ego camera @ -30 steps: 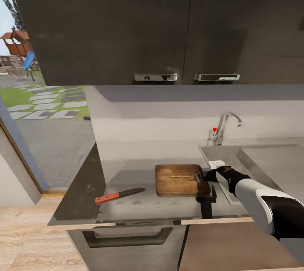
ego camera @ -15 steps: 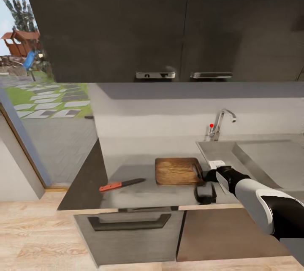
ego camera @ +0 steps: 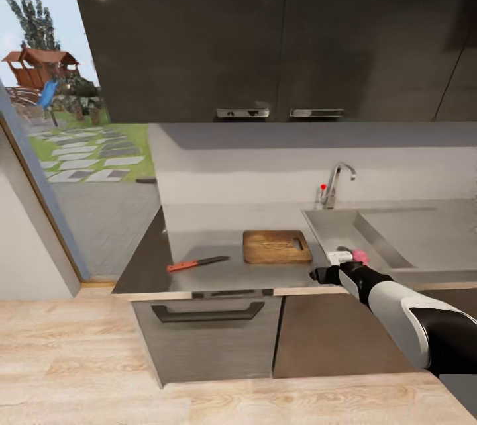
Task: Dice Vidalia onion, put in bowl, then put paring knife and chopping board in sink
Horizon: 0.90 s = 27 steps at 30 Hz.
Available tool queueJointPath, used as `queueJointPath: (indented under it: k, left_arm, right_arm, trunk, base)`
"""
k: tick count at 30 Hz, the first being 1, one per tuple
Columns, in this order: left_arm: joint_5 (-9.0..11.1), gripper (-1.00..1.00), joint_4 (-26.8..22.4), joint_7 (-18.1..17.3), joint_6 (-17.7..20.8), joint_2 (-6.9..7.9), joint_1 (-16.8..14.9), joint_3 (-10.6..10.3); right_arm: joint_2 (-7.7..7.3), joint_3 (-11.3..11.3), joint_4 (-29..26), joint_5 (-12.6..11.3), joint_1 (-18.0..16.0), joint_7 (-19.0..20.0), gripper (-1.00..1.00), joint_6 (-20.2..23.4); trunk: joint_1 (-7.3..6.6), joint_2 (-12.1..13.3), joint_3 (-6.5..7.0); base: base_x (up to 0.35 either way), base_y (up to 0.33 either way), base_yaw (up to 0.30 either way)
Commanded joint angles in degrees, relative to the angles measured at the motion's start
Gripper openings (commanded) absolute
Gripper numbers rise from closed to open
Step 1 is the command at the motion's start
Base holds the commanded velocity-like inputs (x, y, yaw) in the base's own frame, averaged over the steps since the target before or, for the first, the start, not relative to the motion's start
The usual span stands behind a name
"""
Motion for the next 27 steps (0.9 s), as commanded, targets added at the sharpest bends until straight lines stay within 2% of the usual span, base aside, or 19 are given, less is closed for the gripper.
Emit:
queueJointPath:
  k: [1, 10, 13, 18, 23, 24, 26, 27]
  left_arm:
    - [0.1, 1.00, 0.0, 0.0, -0.1, -0.05, 0.0, 0.3]
    - [0.1, 1.00, -0.1, 0.0, -0.1, -0.05, 0.0, 0.3]
    - [0.1, 1.00, -0.1, 0.0, -0.1, -0.05, 0.0, 0.3]
    - [0.1, 1.00, -0.1, 0.0, -0.1, -0.05, 0.0, 0.3]
    - [0.1, 1.00, -0.1, 0.0, -0.1, -0.05, 0.0, 0.3]
    - [0.1, 1.00, -0.1, 0.0, -0.1, -0.05, 0.0, 0.3]
    - [0.1, 1.00, -0.1, 0.0, -0.1, -0.05, 0.0, 0.3]
    - [0.1, 1.00, -0.1, 0.0, -0.1, -0.05, 0.0, 0.4]
  right_arm:
    - [-0.02, -0.2, 0.0, 0.6, 0.6, 0.3, 1.00, -1.0]
    - [-0.10, -0.2, 0.0, 0.7, 5.2, 0.3, 1.00, -6.2]
    - [-0.04, -0.2, 0.0, 0.7, 8.6, 0.3, 1.00, -10.0]
    - [0.05, -0.2, 0.0, 0.7, 16.3, 0.3, 1.00, -16.4]
    - [0.07, -0.1, 0.1, 0.7, 24.3, 0.3, 1.00, -23.5]
    - [-0.05, -0.2, 0.1, 0.7, 29.2, 0.3, 1.00, -27.4]
    - [-0.14, -0.2, 0.1, 0.7, 31.5, 0.3, 1.00, -29.0]
    - [-0.17, -0.2, 0.2, 0.7, 33.8, 0.3, 1.00, -30.2]
  trunk:
    - [0.00, -0.1, -0.12]
    - [0.00, -0.1, -0.12]
    - [0.00, -0.1, -0.12]
    - [0.00, -0.1, -0.12]
    - [0.00, -0.1, -0.12]
    - [0.00, -0.1, -0.12]
    - [0.00, -0.1, -0.12]
    - [0.00, -0.1, -0.12]
  base:
    - [-0.340, 0.000, 0.000]
    - [-0.339, 0.000, 0.000]
    - [-0.339, 0.000, 0.000]
    - [-0.273, 0.000, 0.000]
    - [-0.078, 0.000, 0.000]
    - [-0.015, 0.000, 0.000]
    - [-0.011, 0.000, 0.000]
    - [-0.006, 0.000, 0.000]
